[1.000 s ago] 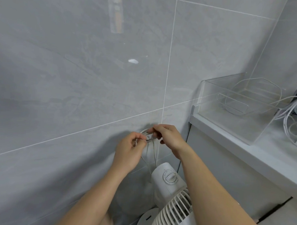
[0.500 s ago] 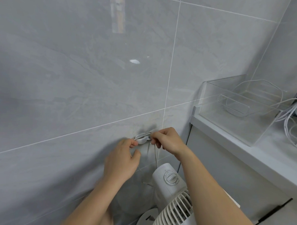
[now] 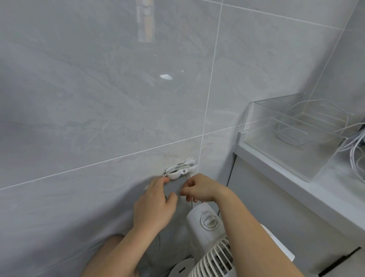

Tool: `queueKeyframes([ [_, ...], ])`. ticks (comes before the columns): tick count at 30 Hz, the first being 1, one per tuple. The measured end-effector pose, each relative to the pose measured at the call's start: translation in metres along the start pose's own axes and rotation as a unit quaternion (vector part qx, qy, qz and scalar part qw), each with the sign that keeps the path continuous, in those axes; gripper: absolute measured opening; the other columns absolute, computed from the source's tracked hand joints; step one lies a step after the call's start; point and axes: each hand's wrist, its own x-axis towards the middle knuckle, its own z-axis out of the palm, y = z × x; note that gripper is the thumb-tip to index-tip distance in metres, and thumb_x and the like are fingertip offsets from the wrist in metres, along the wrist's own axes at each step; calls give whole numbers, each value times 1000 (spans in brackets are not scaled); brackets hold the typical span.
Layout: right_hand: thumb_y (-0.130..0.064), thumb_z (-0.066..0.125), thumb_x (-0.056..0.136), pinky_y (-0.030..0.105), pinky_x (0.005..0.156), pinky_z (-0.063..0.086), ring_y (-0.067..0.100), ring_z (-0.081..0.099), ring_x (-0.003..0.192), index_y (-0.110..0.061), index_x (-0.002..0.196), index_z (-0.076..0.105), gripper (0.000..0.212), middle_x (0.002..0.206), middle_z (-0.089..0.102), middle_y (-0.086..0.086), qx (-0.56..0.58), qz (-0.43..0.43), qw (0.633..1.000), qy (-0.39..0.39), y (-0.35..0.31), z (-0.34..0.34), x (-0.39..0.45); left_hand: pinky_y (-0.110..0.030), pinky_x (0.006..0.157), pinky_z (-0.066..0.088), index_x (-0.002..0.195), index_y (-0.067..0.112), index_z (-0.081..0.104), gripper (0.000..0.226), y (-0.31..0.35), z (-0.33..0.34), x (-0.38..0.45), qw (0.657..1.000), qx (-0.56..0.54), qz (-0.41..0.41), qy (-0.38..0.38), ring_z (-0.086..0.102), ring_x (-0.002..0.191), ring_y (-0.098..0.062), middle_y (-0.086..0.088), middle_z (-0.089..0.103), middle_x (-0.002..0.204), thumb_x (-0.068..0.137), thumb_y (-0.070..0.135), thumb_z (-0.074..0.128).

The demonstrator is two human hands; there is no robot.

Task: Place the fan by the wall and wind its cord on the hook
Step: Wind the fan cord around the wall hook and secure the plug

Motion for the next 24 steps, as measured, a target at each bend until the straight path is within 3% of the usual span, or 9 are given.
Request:
queueKeyframes([
  [4, -26, 68, 87, 32, 76, 55, 6, 61, 64, -21, 68, 71, 20, 65, 71, -9, 34, -46, 994, 91, -2, -5, 2, -40, 92, 49, 132, 35, 55, 41, -1, -1, -1, 999, -38, -21, 8, 62, 113, -20, 9, 67, 119, 91, 32, 56],
  [7, -32, 68, 91, 28, 67, 52, 2, 55, 53, -11, 76, 77, 28, 60, 68, -6, 97, -85, 981, 147, -6, -6, 0, -41, 92, 50, 132, 36, 53, 42, -2, -2, -2, 998, -46, -31, 5, 63, 114, -19, 10, 68, 118, 90, 33, 56],
  [11, -30, 78, 87, 21, 62, 46, 7, 54, 52, -9, 82, 77, 22, 54, 63, -6, 137, -131, 969, 157, -10, -2, -1, -40, 90, 51, 135, 37, 50, 45, -5, -5, -4, 999, -38, -34, -5, 63, 111, -16, 14, 66, 116, 90, 36, 55],
  [15, -24, 81, 84, 21, 61, 42, 8, 46, 54, -22, 98, 81, 14, 54, 50, -8, 140, -172, 962, 156, -13, 3, 2, -40, 91, 50, 138, 36, 49, 47, -3, -7, -6, 998, -41, -40, -19, 62, 112, -14, 16, 65, 115, 91, 37, 55],
  [20, -30, 77, 80, 23, 74, 52, 3, 58, 65, -33, 109, 78, 29, 65, 60, -8, 21, -175, 969, 176, -13, 7, -1, -40, 91, 50, 137, 35, 51, 46, 1, -9, -6, 997, -45, -55, -40, 61, 117, -19, 10, 67, 120, 91, 37, 55],
  [24, -28, 78, 79, 16, 66, 43, -1, 59, 65, -32, 100, 71, 22, 74, 68, -6, 38, -157, 978, 133, -16, 5, -4, -42, 88, 53, 130, 36, 55, 44, 5, -5, -7, 993, -62, -57, -81, 63, 112, -23, 7, 66, 119, 87, 37, 51],
])
